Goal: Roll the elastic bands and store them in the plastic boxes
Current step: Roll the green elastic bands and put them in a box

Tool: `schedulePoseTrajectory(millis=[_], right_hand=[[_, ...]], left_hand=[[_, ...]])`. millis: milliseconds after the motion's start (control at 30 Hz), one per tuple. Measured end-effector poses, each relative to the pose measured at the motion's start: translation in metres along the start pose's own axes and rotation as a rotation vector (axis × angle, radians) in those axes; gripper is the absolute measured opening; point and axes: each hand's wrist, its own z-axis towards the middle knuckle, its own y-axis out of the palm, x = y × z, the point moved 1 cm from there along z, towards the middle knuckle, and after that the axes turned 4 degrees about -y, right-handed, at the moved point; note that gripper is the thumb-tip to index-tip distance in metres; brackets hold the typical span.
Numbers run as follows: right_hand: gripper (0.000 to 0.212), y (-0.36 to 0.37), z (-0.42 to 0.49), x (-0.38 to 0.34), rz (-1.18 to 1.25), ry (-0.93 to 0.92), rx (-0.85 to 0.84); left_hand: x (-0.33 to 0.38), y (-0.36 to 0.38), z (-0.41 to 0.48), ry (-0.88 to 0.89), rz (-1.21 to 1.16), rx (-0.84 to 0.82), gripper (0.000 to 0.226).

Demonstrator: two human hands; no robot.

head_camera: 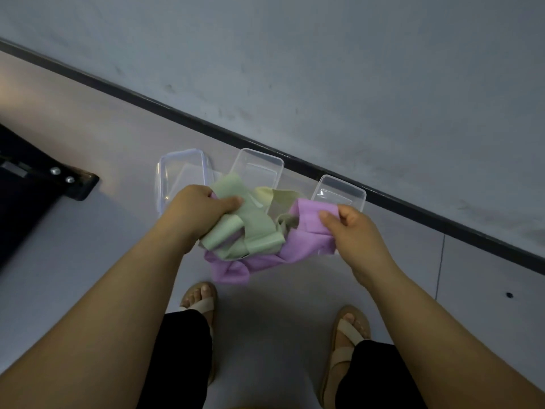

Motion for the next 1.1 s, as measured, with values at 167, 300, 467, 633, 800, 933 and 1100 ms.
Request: schedulePoseTrajectory(millis=[167,300,467,633,800,933,1100], right_hand=[[0.024,-0.008,0.003,-0.006,0.277,0.03,0.114],[0.035,-0.009,0.002,-0.013,0.607,0.119,0.063],[0.035,-0.013,0.005,-0.012,0.738,0.261,0.182],[0.02,-0.012,0.007,-0.009,0.511,0.203,0.139],[0.022,-0.009,-0.004,-0.008,-0.042,0.03,-0.024],[0.011,-0.005,-0.006,-0.006,-0.254,-0.018,-0.165],[0.022,0.006,-0.009,-0.001,-0.458,-0.135,-0.329]], left_hand=[[-0.003,-0.003,0.007,0.014,0.058,0.06,0.046],[-0.006,-0.003,0.01,0.051,0.043,0.126,0.042],[-0.009,-0.007,0.018,0.059,-0.147,0.251,0.036],[-0.013,-0.012,0.025,0.036,-0.464,0.264,0.027],[-0.011,-0.006,0.027,0.019,-0.584,0.161,0.013],[-0.011,-0.002,0.027,-0.014,-0.617,0.02,0.013],[-0.006,0.001,0.018,0.069,-0.576,-0.146,0.011]])
